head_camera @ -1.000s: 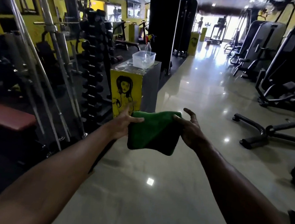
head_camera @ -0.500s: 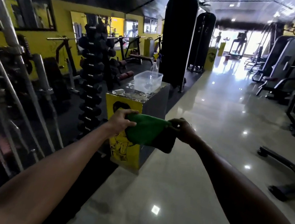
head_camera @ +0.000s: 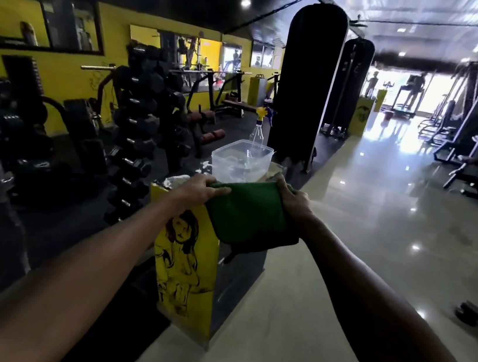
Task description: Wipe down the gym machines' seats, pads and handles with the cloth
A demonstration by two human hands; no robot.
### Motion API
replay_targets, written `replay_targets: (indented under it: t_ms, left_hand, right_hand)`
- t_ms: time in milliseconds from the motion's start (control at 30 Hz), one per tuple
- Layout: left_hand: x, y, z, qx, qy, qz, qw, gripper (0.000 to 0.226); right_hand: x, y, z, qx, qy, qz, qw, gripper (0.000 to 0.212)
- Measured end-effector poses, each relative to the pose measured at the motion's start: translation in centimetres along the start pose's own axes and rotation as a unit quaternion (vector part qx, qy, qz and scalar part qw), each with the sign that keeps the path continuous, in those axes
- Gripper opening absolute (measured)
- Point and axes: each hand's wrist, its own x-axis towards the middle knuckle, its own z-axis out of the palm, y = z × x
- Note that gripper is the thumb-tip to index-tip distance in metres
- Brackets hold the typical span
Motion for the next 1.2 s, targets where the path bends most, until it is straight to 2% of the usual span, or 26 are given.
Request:
replay_targets:
  t_ms: [67,167,267,333,467,567,667,733,900,1000,1100,1200]
  left_hand:
    - [5.2,0.1,-0.7,-0.026,0.013,-0.017,0.999,0.046]
    - [11.6,0.6,-0.8,-0.16,0.053,-0.072,0.983,0.041]
    - [17.0,0.4,-0.8,-0.238,0.061,-0.125,0.961,0.027]
    - [20.9,0.2,-0.8,-0.292,0.062,-0.132,0.945,0.025]
    - [28.8,-0.7,-0.9,-0.333,0.141,-0.108,0.926,0.048]
    - [36.0,-2.0,-0.7,-0.316,0.19,-0.134,0.92,0.047]
    - [41.5,-2.8,-0.6,-0.279,0.267,-0.178,0.905,0.029]
    - [44.1,-3.4,-0.4,-0.238,0.303,-0.201,0.901,0.026]
    - [49.0,-6.9,-0.4,-0.074,0.369,-0.252,0.891,0.031]
    - [50.6,-9.2,-0.1,0.034,0.361,-0.302,0.882,0.034]
    - [52.2,-10.2,0.7,0.095,0.348,-0.339,0.869,0.039]
    - [53.8,-10.5,1.7,0.191,0.293,-0.355,0.867,0.046]
  right_hand:
    - [5.2,-0.5,-0.5,0.064,-0.06,0.051,0.995,0.066]
    - [11.9,-0.8,-1.1,0.127,-0.127,0.05,0.982,0.055]
    - [18.3,-0.8,-0.8,0.096,-0.063,0.033,0.993,0.044]
    - [23.5,-0.9,-0.3,0.104,-0.035,0.038,0.993,0.034]
    - [32.5,-1.9,0.8,0.122,-0.036,0.034,0.991,0.033]
    - [40.4,-2.5,1.7,0.115,-0.08,0.024,0.99,0.03]
    - [47.0,-3.3,3.0,0.088,-0.131,0.011,0.987,0.029]
    - [50.8,-3.3,4.1,0.059,-0.164,0.005,0.985,0.032]
    - [58.6,-0.5,8.7,-0.102,-0.249,-0.032,0.963,0.034]
    - [61.5,2.0,11.6,-0.166,-0.282,-0.06,0.943,0.037]
    - [63.1,3.7,12.9,-0.201,-0.285,-0.056,0.936,0.038]
    - [64.3,5.4,13.5,-0.209,-0.302,-0.043,0.929,0.034]
